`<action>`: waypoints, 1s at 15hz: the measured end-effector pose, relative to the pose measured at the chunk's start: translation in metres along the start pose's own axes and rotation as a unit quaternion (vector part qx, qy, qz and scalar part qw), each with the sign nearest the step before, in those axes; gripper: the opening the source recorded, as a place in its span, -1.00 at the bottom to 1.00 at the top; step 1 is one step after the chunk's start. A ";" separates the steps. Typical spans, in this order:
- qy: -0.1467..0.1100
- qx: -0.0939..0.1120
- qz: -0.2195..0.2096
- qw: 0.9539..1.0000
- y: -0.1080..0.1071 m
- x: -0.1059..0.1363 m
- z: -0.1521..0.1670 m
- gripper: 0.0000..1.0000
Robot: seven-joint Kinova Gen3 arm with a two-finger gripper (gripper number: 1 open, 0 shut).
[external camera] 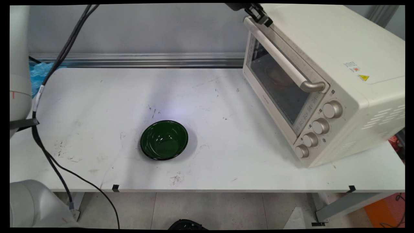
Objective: Open the oven
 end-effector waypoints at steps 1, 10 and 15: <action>0.000 -0.002 -0.003 1.000 0.001 0.000 0.002 -1.00; -0.004 -0.018 -0.014 1.000 0.009 -0.004 0.016 -1.00; -0.008 -0.026 -0.017 0.999 0.014 -0.008 0.022 -1.00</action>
